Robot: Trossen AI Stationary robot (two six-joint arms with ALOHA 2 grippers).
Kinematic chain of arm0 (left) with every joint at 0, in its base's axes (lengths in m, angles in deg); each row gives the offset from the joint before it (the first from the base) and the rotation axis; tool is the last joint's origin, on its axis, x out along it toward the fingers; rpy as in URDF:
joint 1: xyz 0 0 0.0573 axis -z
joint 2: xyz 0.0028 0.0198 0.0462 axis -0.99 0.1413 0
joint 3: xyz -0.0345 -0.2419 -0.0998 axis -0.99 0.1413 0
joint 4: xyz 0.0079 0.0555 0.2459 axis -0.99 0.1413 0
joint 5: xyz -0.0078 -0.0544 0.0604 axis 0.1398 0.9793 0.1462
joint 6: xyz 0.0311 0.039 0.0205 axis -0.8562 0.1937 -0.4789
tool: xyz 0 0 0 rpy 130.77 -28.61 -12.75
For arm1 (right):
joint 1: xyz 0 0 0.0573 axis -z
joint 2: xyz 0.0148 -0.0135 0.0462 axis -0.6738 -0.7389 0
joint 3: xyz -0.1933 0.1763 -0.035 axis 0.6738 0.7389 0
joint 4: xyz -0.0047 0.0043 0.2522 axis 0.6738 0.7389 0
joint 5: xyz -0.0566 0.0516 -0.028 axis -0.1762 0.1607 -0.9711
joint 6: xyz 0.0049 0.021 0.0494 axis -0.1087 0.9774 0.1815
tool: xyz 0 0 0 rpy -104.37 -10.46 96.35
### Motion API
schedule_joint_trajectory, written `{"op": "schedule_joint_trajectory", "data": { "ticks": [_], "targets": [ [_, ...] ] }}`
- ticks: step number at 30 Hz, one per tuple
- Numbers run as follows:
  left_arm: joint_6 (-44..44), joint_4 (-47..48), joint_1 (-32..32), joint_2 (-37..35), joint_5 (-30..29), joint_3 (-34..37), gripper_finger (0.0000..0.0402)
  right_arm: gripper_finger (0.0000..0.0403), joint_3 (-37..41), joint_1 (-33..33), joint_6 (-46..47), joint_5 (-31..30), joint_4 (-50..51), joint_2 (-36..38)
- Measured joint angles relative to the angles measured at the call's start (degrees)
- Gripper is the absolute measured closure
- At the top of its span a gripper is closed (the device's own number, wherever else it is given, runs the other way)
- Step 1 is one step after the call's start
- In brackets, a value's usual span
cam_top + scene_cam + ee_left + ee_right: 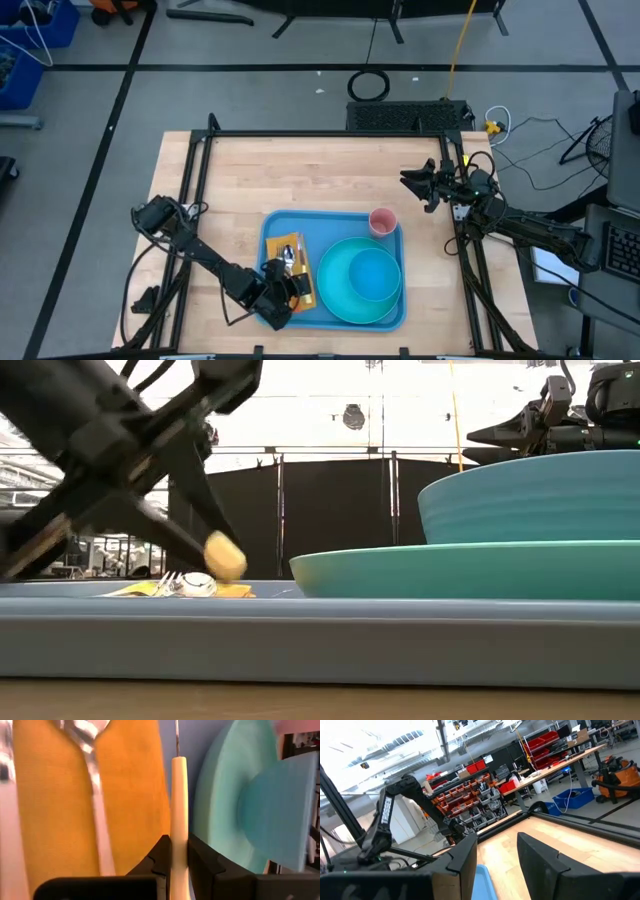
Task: Set up tray
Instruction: Put the yellow knife on the yellow napkin to the right of the orange fork on the blue tray
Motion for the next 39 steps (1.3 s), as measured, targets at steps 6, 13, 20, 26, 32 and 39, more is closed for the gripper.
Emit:
{"op": "schedule_joint_trajectory", "data": {
  "ticks": [6, 13, 20, 26, 32, 39],
  "targets": [
    [1.8, -4.2, 0.8, 3.5, -0.5, 0.0, 0.0362, 0.0273, 0.0, 0.0, 1.2, 0.0, 0.0, 0.0],
    [2.4, -3.1, 1.0, 3.6, -1.3, 0.0, 0.0361, 0.0273, 0.0, 0.0, 1.2, 0.0, -0.2, 0.0],
    [5.4, -1.4, 1.0, 3.6, -0.5, 0.0, 0.0319, 0.0273, 0.0, 0.0, 1.2, 0.0, -0.2, 0.0],
    [4.5, -1.9, 1.0, 3.6, -0.7, 0.0, 0.0281, 0.0273, 0.0, 0.0, 1.2, 0.0, -0.2, 0.0],
    [-0.5, -4.4, 1.0, 3.5, -1.4, 0.0, 0.0274, 0.0273, 0.0, 0.0, 1.2, 0.0, -0.2, 0.0],
    [-2.5, -4.3, 1.5, 3.0, -0.2, 0.0, 0.0273, 0.0273, 0.0, 0.0, 1.2, 0.0, -0.2, 0.0]
  ]
}}
